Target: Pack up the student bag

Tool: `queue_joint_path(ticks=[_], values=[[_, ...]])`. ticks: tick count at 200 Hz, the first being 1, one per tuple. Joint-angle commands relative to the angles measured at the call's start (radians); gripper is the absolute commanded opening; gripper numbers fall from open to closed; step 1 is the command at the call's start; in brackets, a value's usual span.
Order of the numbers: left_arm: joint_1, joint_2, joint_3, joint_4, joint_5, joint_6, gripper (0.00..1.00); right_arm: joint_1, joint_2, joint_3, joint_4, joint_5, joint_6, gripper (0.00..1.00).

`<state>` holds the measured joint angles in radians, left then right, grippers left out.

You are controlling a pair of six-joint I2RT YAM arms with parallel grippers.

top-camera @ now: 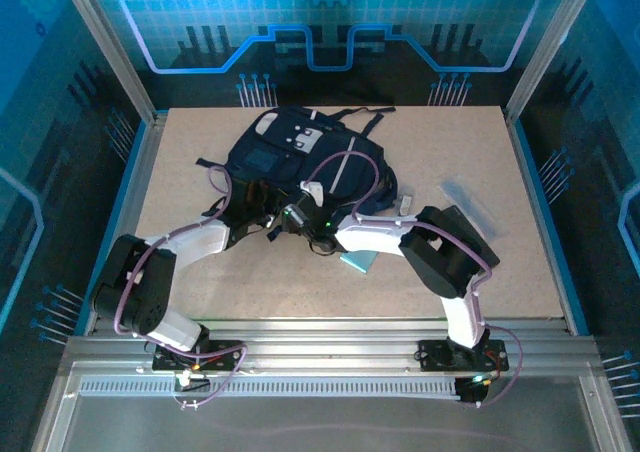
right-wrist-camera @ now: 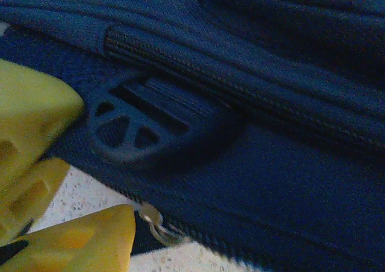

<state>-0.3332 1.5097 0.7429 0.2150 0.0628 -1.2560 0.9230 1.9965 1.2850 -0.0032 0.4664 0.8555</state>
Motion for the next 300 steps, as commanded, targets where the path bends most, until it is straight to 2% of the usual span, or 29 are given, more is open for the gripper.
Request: queue_joint_path(ticks=[1, 12, 32, 59, 70, 91, 141, 176, 232, 255, 271, 275, 287, 300], values=[[-0.022, -0.056, -0.008, 0.043, 0.019, -0.008, 0.0, 0.007, 0.011, 0.014, 0.159, 0.071, -0.056, 0.57], [-0.021, -0.056, -0.008, 0.042, 0.014, -0.008, 0.0, 0.005, 0.015, 0.016, 0.172, 0.065, -0.059, 0.49], [-0.023, -0.05, -0.007, 0.043, 0.012, -0.006, 0.0, -0.005, 0.01, 0.004, 0.189, 0.036, -0.067, 0.25], [-0.011, -0.035, 0.004, 0.03, -0.01, 0.017, 0.0, -0.028, -0.032, -0.046, 0.199, -0.044, -0.069, 0.0], [0.001, -0.025, 0.007, 0.038, -0.017, 0.029, 0.0, -0.04, -0.056, -0.073, 0.198, -0.085, -0.068, 0.0], [0.038, 0.006, 0.012, 0.054, -0.027, 0.052, 0.0, -0.084, -0.109, -0.123, 0.178, -0.251, -0.066, 0.0], [0.122, 0.07, 0.062, 0.09, 0.004, 0.111, 0.0, -0.192, -0.154, -0.141, -0.067, -0.567, -0.18, 0.0], [0.156, 0.086, 0.103, 0.056, 0.032, 0.175, 0.0, -0.274, -0.141, -0.08, -0.334, -0.686, -0.286, 0.0], [0.215, 0.144, 0.198, -0.014, 0.088, 0.275, 0.0, -0.396, -0.123, -0.024, -0.512, -0.746, -0.455, 0.0], [0.236, 0.209, 0.278, -0.026, 0.093, 0.326, 0.0, -0.408, -0.095, 0.021, -0.551, -0.797, -0.498, 0.0], [0.25, 0.261, 0.341, -0.05, 0.114, 0.342, 0.0, -0.4, -0.065, 0.054, -0.531, -0.882, -0.481, 0.0], [0.251, 0.269, 0.353, -0.059, 0.123, 0.342, 0.08, -0.397, -0.056, 0.064, -0.522, -0.905, -0.476, 0.0], [0.254, 0.272, 0.375, -0.099, 0.138, 0.343, 0.46, -0.381, -0.032, 0.096, -0.493, -0.949, -0.455, 0.0], [0.251, 0.248, 0.368, -0.146, 0.14, 0.335, 0.72, -0.357, -0.004, 0.138, -0.456, -0.98, -0.435, 0.0]])
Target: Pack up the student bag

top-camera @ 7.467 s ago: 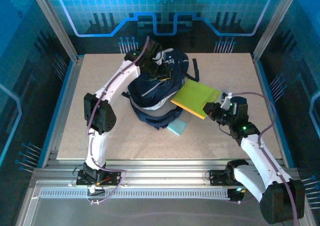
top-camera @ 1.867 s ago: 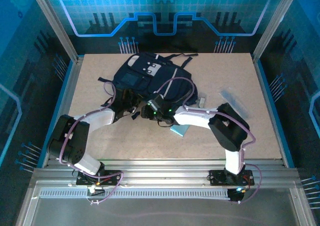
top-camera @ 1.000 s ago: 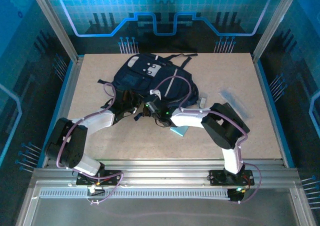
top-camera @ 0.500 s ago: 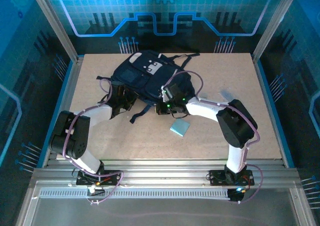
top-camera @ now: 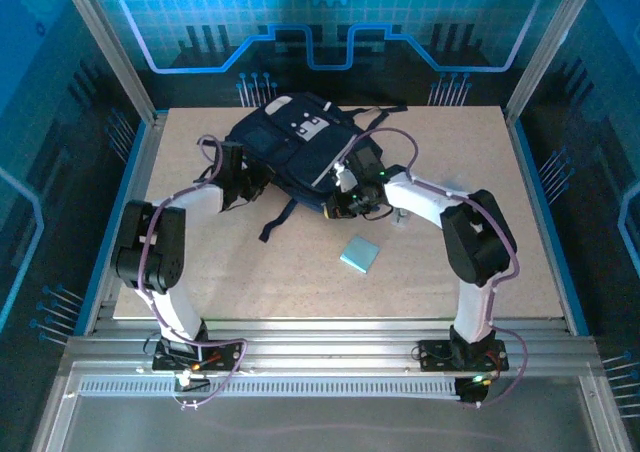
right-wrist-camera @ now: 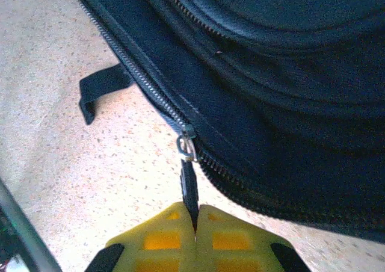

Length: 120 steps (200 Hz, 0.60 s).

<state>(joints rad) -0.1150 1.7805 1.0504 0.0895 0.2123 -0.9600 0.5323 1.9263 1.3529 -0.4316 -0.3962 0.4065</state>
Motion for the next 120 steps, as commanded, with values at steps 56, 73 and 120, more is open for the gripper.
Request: queue_joint_path(ticks=[56, 73, 120], values=[[-0.006, -0.222, -0.262, 0.11, -0.011, -0.197, 0.84, 0.123, 0.194, 0.316, 0.037, -0.209, 0.103, 0.0], [-0.026, -0.245, -0.36, 0.223, -0.039, -0.293, 0.83, 0.14, 0.194, 0.337, 0.051, -0.222, 0.124, 0.0], [-0.091, -0.19, -0.351, 0.29, -0.106, -0.305, 0.69, 0.165, 0.138, 0.269, 0.097, -0.249, 0.166, 0.0]])
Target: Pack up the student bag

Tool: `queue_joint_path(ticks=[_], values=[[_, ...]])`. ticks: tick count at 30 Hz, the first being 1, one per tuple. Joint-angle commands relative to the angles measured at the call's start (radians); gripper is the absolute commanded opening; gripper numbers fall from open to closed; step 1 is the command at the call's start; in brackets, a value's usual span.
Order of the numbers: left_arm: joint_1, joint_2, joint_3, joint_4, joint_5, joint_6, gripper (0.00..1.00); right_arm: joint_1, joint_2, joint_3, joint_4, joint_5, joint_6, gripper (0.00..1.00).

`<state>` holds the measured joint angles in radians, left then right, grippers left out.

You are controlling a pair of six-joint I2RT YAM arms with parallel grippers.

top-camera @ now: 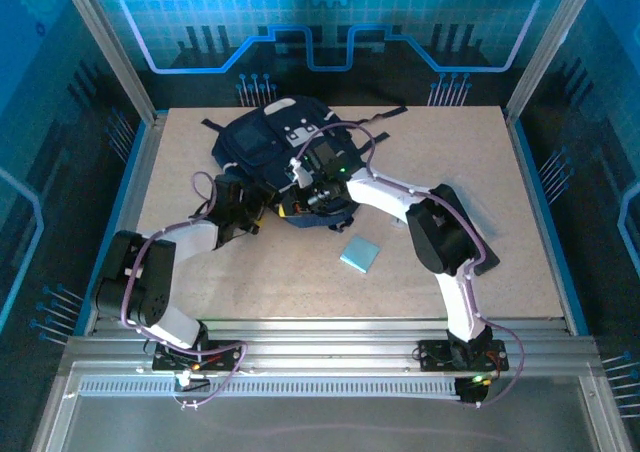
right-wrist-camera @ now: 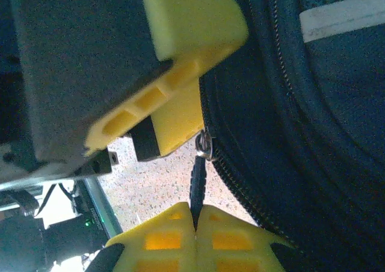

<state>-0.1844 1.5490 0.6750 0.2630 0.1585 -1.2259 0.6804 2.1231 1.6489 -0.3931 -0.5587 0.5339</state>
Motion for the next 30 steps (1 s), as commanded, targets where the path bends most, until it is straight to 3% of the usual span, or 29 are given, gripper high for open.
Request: queue_joint_path(ticks=[1, 5, 8, 17, 25, 30], values=[[-0.022, 0.044, 0.025, 0.119, -0.054, -0.039, 0.67, 0.016, -0.06, -0.029, 0.059, -0.088, 0.041, 0.0], [-0.022, 0.096, 0.032, 0.182, -0.054, -0.035, 0.26, 0.02, -0.097, -0.092, 0.043, -0.089, 0.038, 0.0], [-0.021, 0.096, 0.034, 0.173, -0.048, -0.005, 0.01, 0.001, -0.119, -0.132, -0.068, -0.045, -0.033, 0.0], [-0.019, -0.011, 0.058, -0.069, 0.017, 0.219, 0.0, -0.161, -0.203, -0.26, -0.281, 0.098, -0.195, 0.0], [0.033, -0.076, 0.115, -0.302, 0.147, 0.419, 0.0, -0.294, -0.215, -0.218, -0.38, 0.293, -0.326, 0.0], [0.059, -0.078, 0.152, -0.396, 0.127, 0.497, 0.0, -0.386, -0.217, -0.193, -0.385, 0.388, -0.352, 0.0]])
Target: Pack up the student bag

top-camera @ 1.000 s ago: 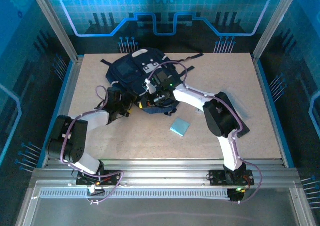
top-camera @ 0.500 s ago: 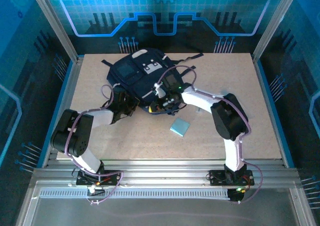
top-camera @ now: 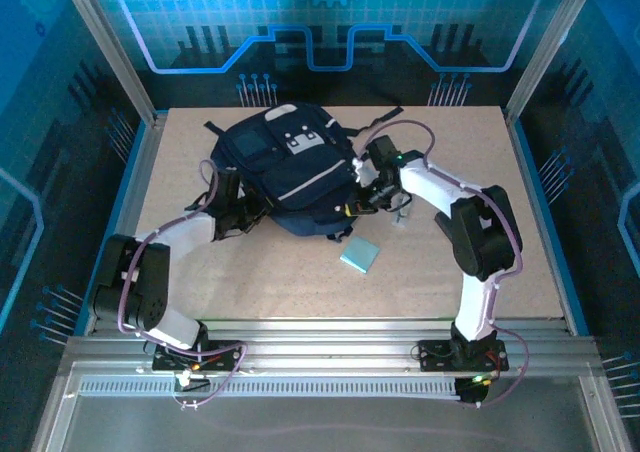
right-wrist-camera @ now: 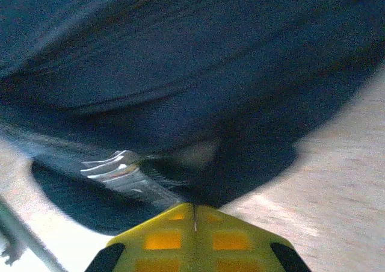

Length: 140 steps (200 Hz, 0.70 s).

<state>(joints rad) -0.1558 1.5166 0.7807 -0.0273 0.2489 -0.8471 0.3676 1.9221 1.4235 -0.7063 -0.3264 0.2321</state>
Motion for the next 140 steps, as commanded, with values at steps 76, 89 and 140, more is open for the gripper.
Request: queue_joint_path(ticks=[76, 89, 140], values=[[0.09, 0.158, 0.303, -0.227, 0.097, 0.219, 0.11, 0.041, -0.075, -0.06, 0.024, 0.062, -0.011, 0.0], [0.093, 0.157, 0.302, -0.287, 0.049, 0.243, 0.54, 0.07, -0.109, -0.074, 0.05, 0.059, 0.032, 0.11], [0.064, -0.007, 0.086, -0.178, 0.01, 0.006, 0.99, 0.197, -0.219, -0.14, 0.166, 0.119, 0.233, 0.47]])
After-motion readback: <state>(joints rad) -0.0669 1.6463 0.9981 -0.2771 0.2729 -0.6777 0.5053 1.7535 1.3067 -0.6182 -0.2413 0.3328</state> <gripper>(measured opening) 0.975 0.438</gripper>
